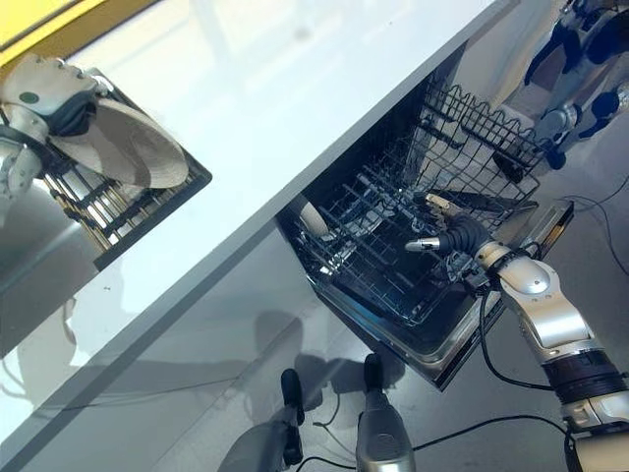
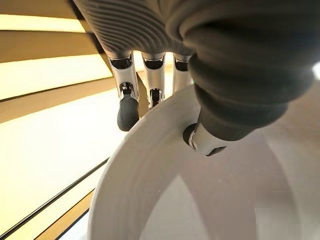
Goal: Pick up plates and place into dishwasher.
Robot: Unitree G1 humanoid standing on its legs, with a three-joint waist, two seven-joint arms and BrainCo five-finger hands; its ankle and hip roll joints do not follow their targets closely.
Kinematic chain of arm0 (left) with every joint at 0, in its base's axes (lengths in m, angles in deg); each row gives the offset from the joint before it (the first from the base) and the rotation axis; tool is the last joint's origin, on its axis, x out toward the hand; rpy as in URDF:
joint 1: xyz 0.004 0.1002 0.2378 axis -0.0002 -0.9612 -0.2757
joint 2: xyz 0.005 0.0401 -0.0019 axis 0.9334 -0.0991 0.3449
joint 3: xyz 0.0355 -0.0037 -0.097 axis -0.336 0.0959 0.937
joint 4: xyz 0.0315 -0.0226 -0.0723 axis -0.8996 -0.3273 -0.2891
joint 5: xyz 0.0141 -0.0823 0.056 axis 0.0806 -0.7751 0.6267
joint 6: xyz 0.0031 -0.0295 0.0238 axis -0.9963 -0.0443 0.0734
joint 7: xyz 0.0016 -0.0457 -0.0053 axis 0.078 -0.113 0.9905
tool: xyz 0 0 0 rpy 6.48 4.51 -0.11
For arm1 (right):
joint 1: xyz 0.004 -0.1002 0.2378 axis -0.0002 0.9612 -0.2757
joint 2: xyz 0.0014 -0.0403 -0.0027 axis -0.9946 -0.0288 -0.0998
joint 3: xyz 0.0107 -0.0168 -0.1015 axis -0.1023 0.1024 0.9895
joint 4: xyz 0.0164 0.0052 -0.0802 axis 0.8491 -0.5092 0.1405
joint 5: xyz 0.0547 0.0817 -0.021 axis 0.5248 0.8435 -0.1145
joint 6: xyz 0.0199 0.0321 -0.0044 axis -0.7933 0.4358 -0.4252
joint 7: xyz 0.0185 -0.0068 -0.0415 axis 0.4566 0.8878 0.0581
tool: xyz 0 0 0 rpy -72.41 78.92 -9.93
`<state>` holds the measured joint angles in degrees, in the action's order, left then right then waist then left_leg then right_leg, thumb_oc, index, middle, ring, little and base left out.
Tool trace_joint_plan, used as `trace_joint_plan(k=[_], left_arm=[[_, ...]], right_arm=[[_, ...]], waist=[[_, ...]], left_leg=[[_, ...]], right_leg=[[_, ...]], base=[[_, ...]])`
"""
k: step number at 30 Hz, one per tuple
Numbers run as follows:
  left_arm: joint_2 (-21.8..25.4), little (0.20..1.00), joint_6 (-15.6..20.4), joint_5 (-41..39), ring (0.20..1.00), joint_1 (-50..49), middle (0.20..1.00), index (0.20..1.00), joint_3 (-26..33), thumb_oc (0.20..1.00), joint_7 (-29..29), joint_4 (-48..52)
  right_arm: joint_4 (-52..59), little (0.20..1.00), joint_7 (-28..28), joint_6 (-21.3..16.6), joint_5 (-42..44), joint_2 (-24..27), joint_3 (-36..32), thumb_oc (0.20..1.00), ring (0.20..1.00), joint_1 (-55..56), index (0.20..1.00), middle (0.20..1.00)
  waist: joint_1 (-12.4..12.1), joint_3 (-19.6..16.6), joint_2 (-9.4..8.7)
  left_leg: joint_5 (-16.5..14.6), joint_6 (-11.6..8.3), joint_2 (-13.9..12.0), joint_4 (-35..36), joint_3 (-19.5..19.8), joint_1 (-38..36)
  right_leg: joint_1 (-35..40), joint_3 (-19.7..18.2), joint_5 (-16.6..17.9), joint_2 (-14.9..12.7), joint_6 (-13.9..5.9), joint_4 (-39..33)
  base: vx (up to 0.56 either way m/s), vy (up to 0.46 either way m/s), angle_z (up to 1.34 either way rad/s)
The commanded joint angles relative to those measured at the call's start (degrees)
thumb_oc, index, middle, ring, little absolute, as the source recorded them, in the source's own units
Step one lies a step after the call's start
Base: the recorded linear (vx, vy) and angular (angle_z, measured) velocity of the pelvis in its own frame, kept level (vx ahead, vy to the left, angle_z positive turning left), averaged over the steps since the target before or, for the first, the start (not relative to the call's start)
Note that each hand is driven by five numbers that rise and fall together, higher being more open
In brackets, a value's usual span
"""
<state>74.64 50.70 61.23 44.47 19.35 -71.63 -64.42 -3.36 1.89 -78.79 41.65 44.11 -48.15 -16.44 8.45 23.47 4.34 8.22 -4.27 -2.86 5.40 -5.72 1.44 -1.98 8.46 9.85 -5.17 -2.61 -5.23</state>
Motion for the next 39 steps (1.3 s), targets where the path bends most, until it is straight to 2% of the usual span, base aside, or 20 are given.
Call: trace_joint_plan(k=[1, 8, 12, 19, 27, 33, 39], left_arm=[[1.78, 0.200, -0.92, -6.40, 0.200, -2.56, 0.200, 0.200, 6.64, 0.200, 6.80, -0.24], [-2.29, 0.200, 0.47, -14.00, 0.200, -8.09, 0.200, 0.200, 14.31, 0.200, 11.61, 0.62], [-5.00, 0.200, 3.39, -18.49, 0.200, -9.94, 0.200, 0.200, 17.85, 0.200, 13.74, 1.48], [-12.18, 0.200, 6.93, -24.10, 0.200, -12.43, 0.200, 0.200, 22.74, 0.200, 14.38, 5.71], [-23.05, 0.200, 8.88, -29.03, 0.200, -13.93, 0.200, 0.200, 23.13, 0.200, 13.01, 8.69], [-30.62, 0.200, 8.00, -28.57, 0.200, -14.44, 0.200, 0.200, 21.11, 0.200, 11.69, 10.29], [-34.36, 0.200, 7.95, -29.17, 0.200, -15.41, 0.200, 0.200, 19.65, 0.200, 10.71, 11.95]], right_arm=[[5.82, 1.000, -0.94, -5.48, 1.31, -0.90, -2.20, 1.000, 1.000, 0.47, 1.000, 1.000], [7.25, 1.000, -4.15, -7.86, -0.72, -4.71, 1.02, 1.000, 1.000, -2.30, 1.000, 1.000], [8.47, 1.000, -7.78, -9.35, -2.78, -7.54, 3.30, 1.000, 1.000, -5.72, 1.000, 1.000], [8.57, 1.000, -14.40, -8.69, -4.81, -13.54, 8.23, 1.000, 1.000, -11.70, 1.000, 1.000], [3.82, 1.000, -20.75, -6.25, -7.05, -21.92, 14.57, 1.000, 1.000, -19.00, 1.000, 1.000], [-1.12, 1.000, -23.61, -5.16, -7.91, -26.55, 16.58, 1.000, 1.000, -22.23, 1.000, 1.000], [-3.89, 1.000, -24.57, -3.48, -7.37, -28.26, 17.78, 1.000, 1.000, -23.67, 1.000, 1.000]], waist=[[-1.50, -6.65, -1.45], [-3.33, -10.28, -1.26], [-4.72, -12.12, -1.22], [-7.07, -14.97, -1.57], [-9.39, -17.40, -2.30], [-10.39, -18.56, -3.03], [-10.89, -19.13, -3.65]], left_leg=[[-7.63, 0.58, 3.54, -0.40, -1.36, -2.02], [-8.15, 0.51, 3.32, -0.40, -0.66, -3.91], [-8.44, 0.50, 3.19, -0.40, -0.06, -4.78], [-8.76, 0.53, 2.84, -0.40, 0.97, -6.33], [-8.99, 0.58, 2.46, -0.40, 2.22, -7.74], [-9.18, 0.75, 2.31, -0.40, 2.98, -8.48], [-9.22, 0.88, 2.25, -0.40, 3.25, -8.80]], right_leg=[[0.92, 1.68, -5.07, -2.78, -4.95, 0.70], [3.72, 2.37, -5.96, -2.77, -4.87, 0.23], [4.94, 2.74, -6.59, -2.83, -4.80, 0.23], [7.05, 3.62, -7.39, -2.67, -4.58, 0.23], [9.13, 4.80, -8.19, -2.37, -4.09, 0.23], [10.15, 5.19, -8.52, -2.09, -3.76, 0.23], [10.48, 5.11, -8.54, -2.00, -3.67, 0.23]], base=[[0.03, -0.077, 0.02], [0.04, -0.067, 0.03], [0.03, -0.056, 0.13], [0.03, -0.056, 0.10], [0.04, -0.047, 0.09], [0.05, -0.039, 0.09], [0.04, -0.029, -0.01]])
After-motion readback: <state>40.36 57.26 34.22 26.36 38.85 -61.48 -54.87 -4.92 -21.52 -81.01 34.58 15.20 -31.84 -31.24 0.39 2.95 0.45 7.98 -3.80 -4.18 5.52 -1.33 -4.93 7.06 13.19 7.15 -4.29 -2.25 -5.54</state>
